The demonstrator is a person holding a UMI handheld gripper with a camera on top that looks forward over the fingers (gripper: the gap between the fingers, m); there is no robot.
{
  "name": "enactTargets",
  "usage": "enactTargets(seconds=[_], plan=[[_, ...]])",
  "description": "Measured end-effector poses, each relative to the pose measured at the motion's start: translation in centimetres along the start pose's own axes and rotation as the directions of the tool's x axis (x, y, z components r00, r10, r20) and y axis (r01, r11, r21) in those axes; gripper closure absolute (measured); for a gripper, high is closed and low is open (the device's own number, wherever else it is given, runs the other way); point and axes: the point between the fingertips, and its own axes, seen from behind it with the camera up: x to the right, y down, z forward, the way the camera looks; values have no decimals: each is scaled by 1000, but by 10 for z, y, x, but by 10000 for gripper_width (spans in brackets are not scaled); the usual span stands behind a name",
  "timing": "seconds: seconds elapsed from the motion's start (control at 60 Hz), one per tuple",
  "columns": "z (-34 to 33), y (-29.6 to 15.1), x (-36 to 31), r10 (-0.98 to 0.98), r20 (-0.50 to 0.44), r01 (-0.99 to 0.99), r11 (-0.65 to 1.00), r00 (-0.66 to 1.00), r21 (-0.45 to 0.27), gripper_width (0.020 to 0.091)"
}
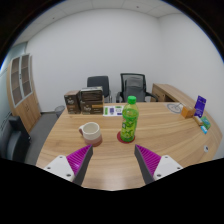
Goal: Pour water
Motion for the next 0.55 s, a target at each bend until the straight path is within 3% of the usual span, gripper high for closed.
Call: enactTargets(seconds=[0.55], plan=[[-57,-38,-17,24,-78,-17,996,997,85,240]])
